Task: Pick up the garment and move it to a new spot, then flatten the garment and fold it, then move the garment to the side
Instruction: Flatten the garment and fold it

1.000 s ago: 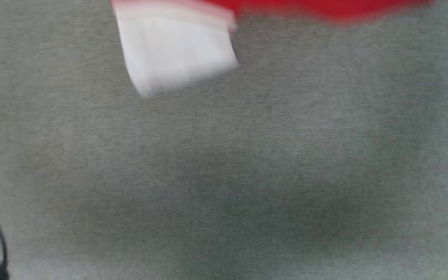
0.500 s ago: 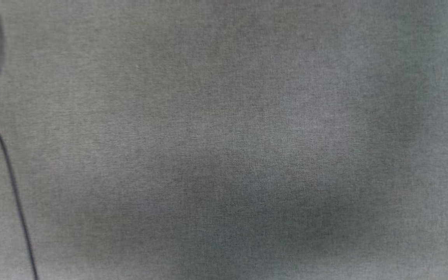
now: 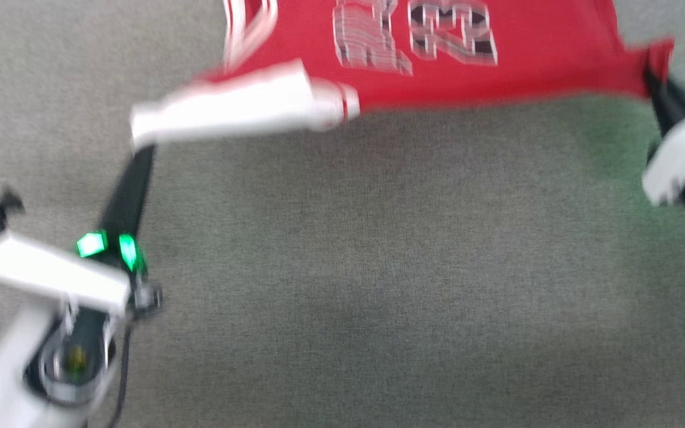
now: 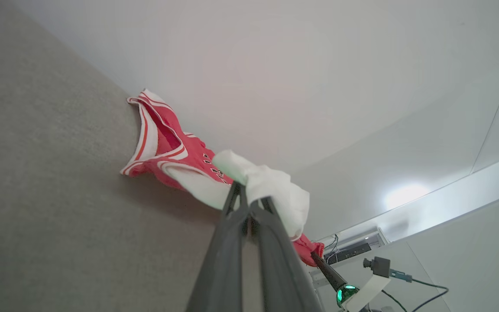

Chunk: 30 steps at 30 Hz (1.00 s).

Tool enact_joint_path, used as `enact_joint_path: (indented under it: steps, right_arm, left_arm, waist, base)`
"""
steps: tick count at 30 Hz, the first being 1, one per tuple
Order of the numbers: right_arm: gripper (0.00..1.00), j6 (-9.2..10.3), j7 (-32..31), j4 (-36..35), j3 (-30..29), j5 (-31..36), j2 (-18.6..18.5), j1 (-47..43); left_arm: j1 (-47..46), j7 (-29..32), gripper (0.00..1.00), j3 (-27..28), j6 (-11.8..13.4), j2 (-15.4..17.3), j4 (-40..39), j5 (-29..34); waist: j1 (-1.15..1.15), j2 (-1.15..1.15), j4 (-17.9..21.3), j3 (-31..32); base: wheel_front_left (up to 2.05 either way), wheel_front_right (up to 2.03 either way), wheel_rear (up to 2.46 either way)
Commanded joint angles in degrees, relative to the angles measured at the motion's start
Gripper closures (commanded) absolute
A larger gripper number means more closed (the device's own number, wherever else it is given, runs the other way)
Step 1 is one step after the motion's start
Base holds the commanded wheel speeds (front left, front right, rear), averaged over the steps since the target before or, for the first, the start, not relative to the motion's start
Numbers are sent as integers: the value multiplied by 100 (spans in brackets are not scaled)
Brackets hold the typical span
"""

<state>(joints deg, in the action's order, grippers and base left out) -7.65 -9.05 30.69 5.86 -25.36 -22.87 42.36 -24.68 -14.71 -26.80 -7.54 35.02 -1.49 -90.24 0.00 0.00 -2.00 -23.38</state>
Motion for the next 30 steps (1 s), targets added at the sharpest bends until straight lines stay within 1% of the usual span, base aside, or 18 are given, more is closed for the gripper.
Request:
enact_joint_path:
  steps: [1, 2, 3, 5, 7, 11, 14, 16, 20, 23, 25, 27, 28, 29, 30]
  right_arm:
    - [100, 31, -125, -408, -62, -104, -131, -493]
    - [100, 31, -191, -645, -135, -155, -178, -795]
    - [100, 31, -440, -1411, -408, -186, -274, -1652]
    - [100, 31, -650, -1935, -628, -127, -295, -2208]
    - [100, 31, -897, -2456, -869, -113, -205, -2732]
    - [100, 30, -1332, -3505, -1298, 3, 1, -3607]
    - [100, 30, -1584, -4111, -1630, 78, 235, -4034]
    - [100, 30, -1699, -4354, -1771, 98, 348, -4179]
    - [100, 29, -1809, -4504, -1817, 123, 521, -4001]
    - [100, 24, -1818, -4358, -1733, 177, 569, -3679]
    - [100, 24, -1791, -4174, -1667, 202, 596, -3431]
    - [100, 24, -1749, -3976, -1612, 252, 599, -3144]
    - [100, 24, -1753, -3852, -1567, 260, 598, -3016]
    - [100, 24, -1691, -3630, -1472, 302, 598, -2739]
    - [100, 24, -1671, -3512, -1428, 330, 597, -2627]
  left_arm:
    - [456, -47, 100, 66, 14, 106, -287, 47]
    - [720, -52, 100, 69, 14, 137, -474, 67]
    - [1453, -48, 100, 81, 14, 359, -967, 145]
    - [1832, -50, 100, 45, 14, 492, -1285, 151]
    - [2176, -52, 100, 46, 14, 660, -1578, 144]
    - [2758, -56, 100, 176, 14, 849, -2048, 249]
    - [3088, -55, 100, 374, 14, 863, -2261, 354]
    - [3143, -55, 100, 419, 14, 856, -2361, 405]
    - [2656, 100, 100, 342, 14, 855, -2331, 488]
    - [1990, 421, 100, 203, 14, 807, -2127, 436]
    - [1428, 674, 100, 104, 14, 703, -1949, 355]
    - [879, 922, 100, 67, 14, 668, -1688, 253]
    - [612, 1039, 100, 47, 14, 606, -1526, 220]
    - [95, 1288, 100, -27, 14, 509, -1178, 210]
    - [-150, 1376, 100, -39, 14, 445, -971, 164]
  waist:
    - [0, 0, -15, 212]
    - [0, 0, -23, 279]
    - [0, 0, -31, 422]
    - [0, 0, -55, 482]
    - [0, 0, -75, 509]
    - [0, 0, -65, 487]
    - [0, 0, -35, 447]
    - [0, 0, 0, 417]
    - [0, 0, 76, 324]
    - [0, 0, 145, 200]
    - [0, 0, 187, 99]
    - [0, 0, 244, -28]
    - [0, 0, 274, -84]
    - [0, 0, 335, -196]
    - [0, 0, 355, -235]
  base:
    - [0, 0, 0]
    - [0, 0, 0]
    - [0, 0, 0]
    - [0, 0, 0]
    - [0, 0, 0]
    - [0, 0, 0]
    - [0, 0, 0]
    - [0, 0, 0]
    - [0, 0, 0]
    - [0, 0, 0]
    - [0, 0, 0]
    - [0, 0, 0]
    - [0, 0, 0]
    - [0, 0, 0]
    - [0, 0, 0]
